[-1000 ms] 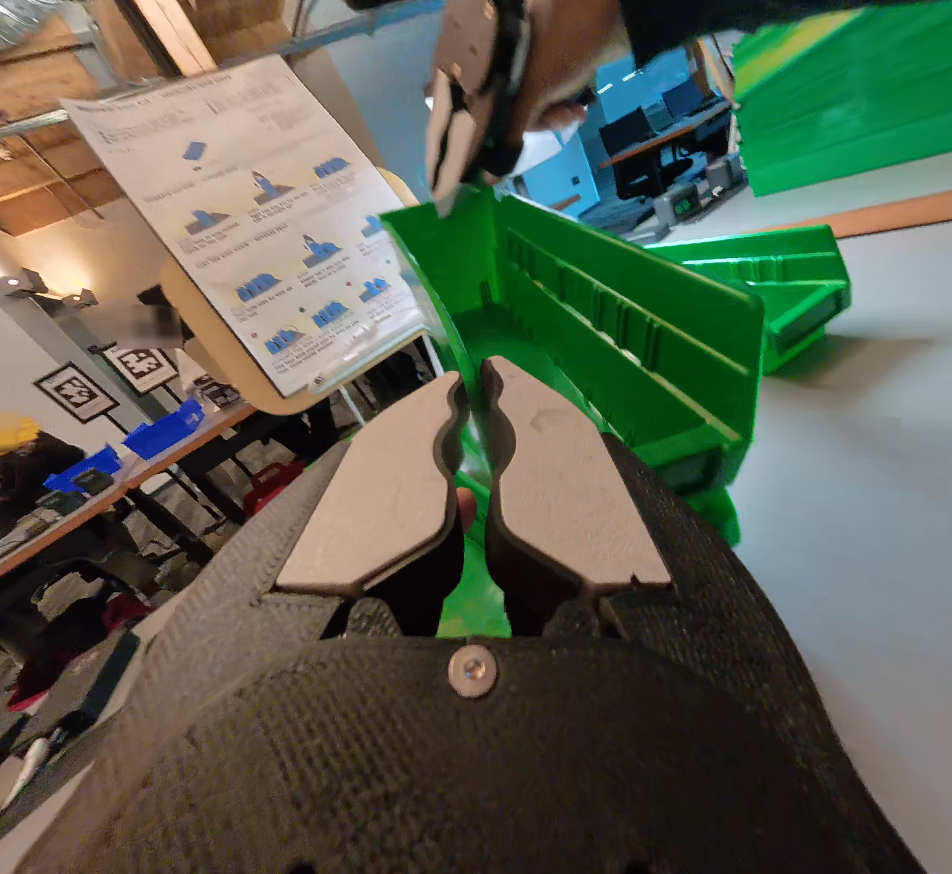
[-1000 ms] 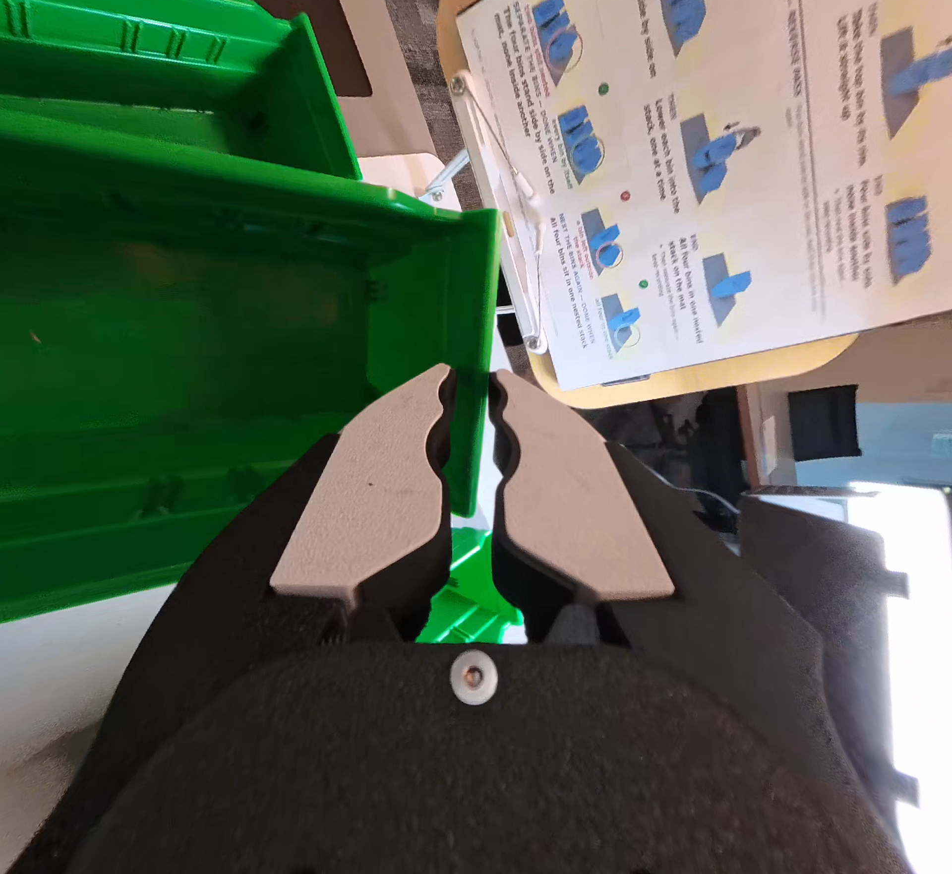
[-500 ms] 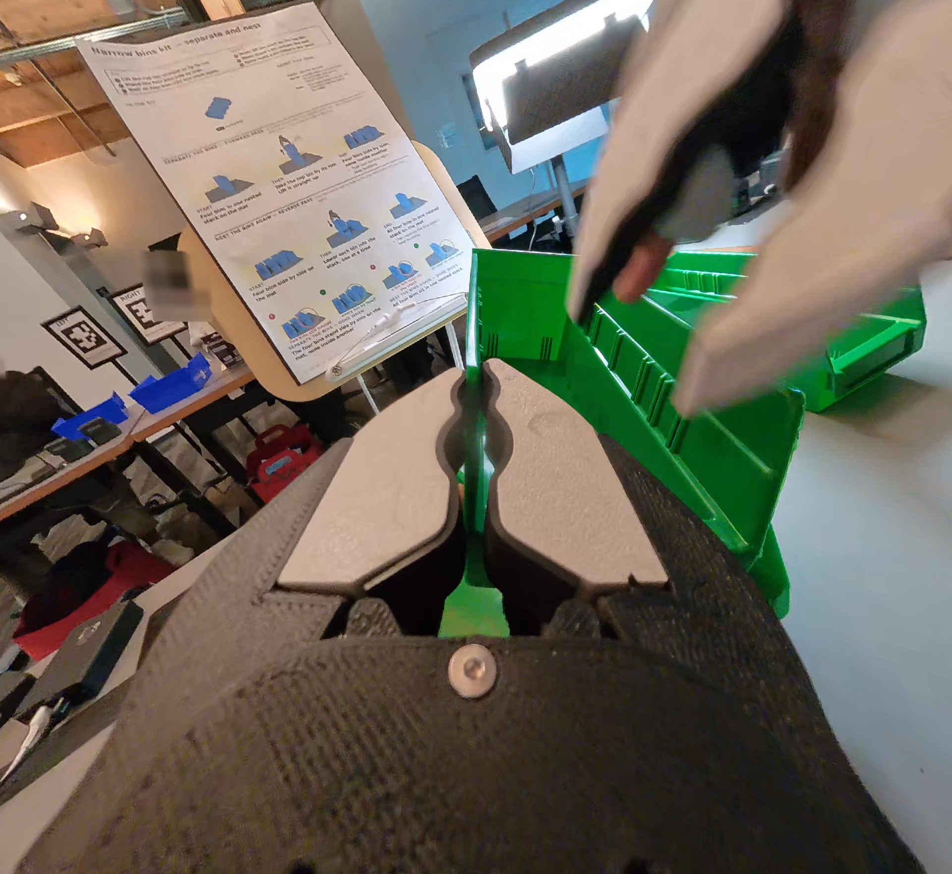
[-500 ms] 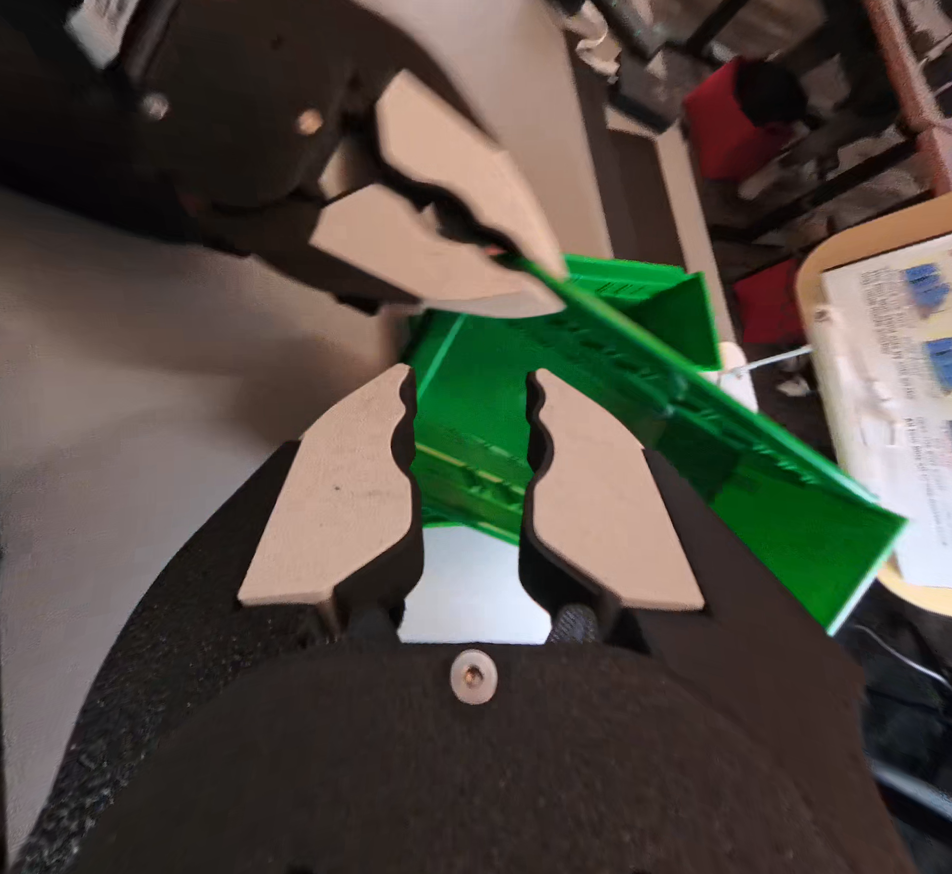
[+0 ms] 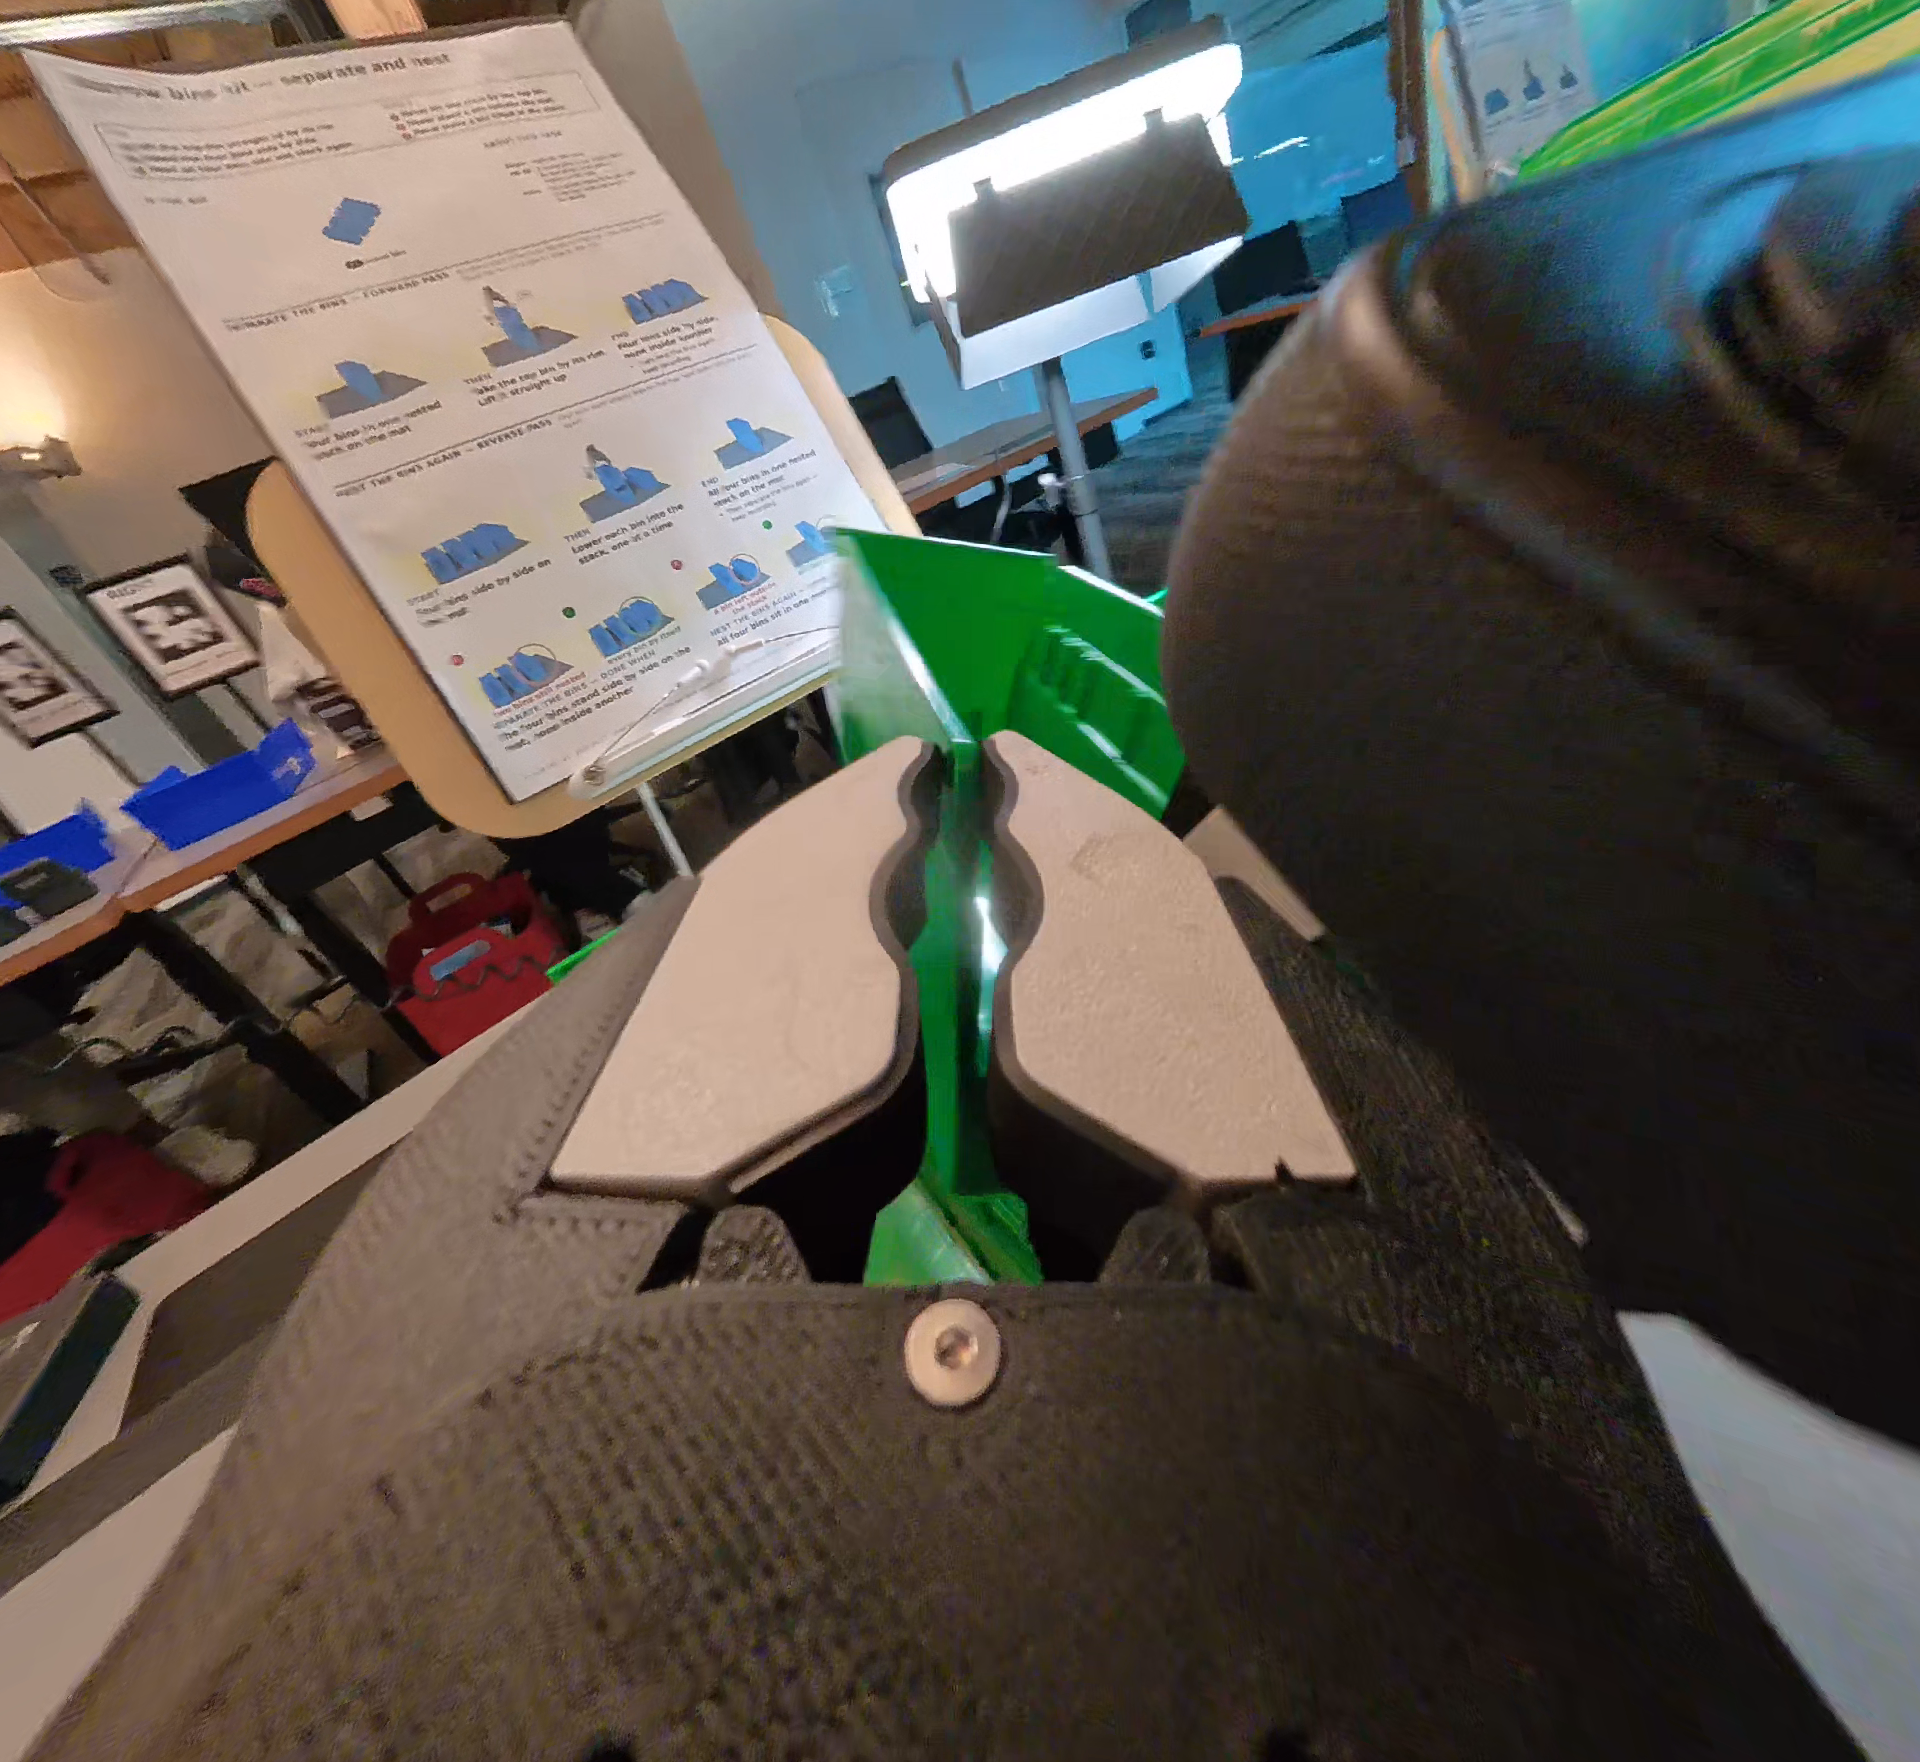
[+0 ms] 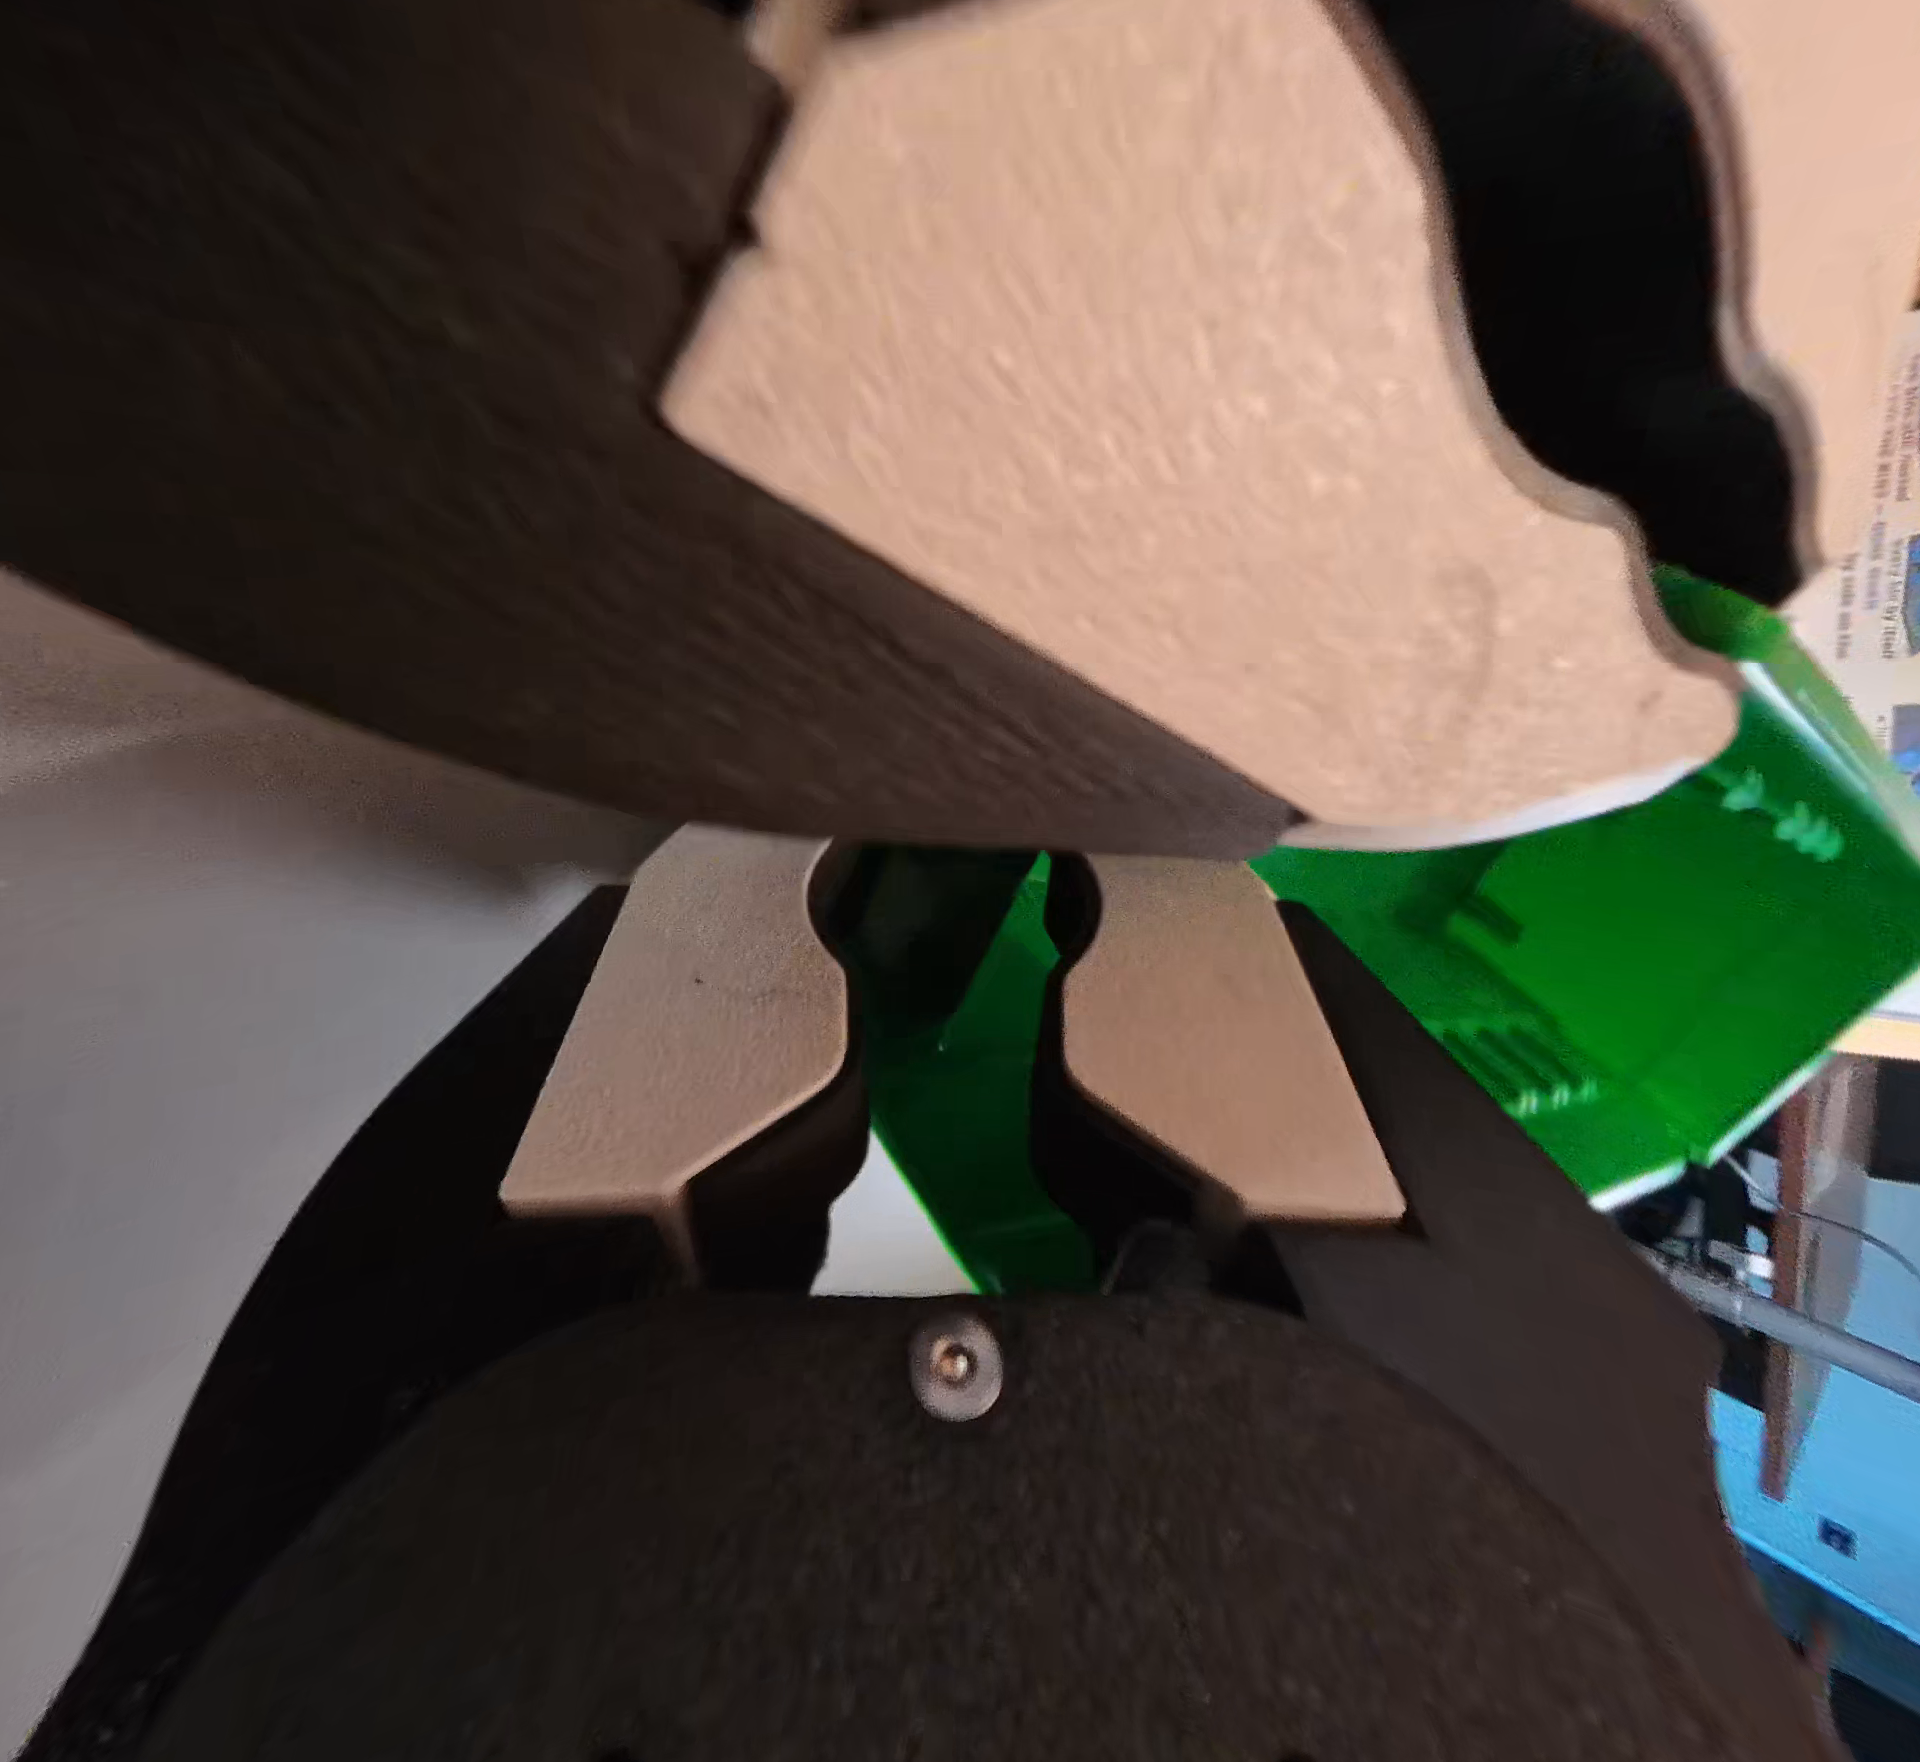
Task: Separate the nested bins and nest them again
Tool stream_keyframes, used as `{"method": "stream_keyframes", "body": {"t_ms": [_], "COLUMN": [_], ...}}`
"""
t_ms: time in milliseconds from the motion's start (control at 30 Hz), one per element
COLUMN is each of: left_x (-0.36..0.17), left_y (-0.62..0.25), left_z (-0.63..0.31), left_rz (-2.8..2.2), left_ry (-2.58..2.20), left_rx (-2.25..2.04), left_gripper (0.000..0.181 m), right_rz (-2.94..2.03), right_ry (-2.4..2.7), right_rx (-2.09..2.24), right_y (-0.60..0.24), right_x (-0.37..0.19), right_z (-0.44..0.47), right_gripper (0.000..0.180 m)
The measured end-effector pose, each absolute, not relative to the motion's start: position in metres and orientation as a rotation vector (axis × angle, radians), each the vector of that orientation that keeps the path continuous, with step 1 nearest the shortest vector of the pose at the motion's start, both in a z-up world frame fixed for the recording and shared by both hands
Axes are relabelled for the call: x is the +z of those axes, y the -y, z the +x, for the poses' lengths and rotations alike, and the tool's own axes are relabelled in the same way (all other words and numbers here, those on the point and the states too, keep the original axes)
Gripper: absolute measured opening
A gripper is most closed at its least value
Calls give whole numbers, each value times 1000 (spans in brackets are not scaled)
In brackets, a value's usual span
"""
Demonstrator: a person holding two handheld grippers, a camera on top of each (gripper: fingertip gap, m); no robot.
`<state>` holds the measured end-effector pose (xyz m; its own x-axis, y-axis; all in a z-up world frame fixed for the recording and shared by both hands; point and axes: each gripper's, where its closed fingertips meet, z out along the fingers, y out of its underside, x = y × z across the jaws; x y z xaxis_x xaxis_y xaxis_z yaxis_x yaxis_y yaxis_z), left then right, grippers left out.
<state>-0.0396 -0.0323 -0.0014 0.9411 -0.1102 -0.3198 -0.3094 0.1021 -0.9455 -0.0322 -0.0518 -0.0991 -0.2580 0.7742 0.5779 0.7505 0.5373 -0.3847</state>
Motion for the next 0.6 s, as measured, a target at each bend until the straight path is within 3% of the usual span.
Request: {"method": "stream_keyframes", "body": {"t_ms": [167, 333, 600], "left_x": [10, 20, -51], "left_y": [51, 80, 82], "left_z": [-36, -51, -77], "left_rz": [-1411, -1416, -1586], "left_ry": [-367, -322, -303], "left_rx": [110, 45, 32], "left_gripper": [29, 37, 36], "right_rz": [-1217, -1174, -1242], "right_ry": [2036, 2013, 1906], "right_rx": [53, -19, -102], "right_y": [43, 13, -18], "right_x": [-90, -66, -18], "right_z": [-22, 1, 56], "right_gripper": [31, 31, 30]}}
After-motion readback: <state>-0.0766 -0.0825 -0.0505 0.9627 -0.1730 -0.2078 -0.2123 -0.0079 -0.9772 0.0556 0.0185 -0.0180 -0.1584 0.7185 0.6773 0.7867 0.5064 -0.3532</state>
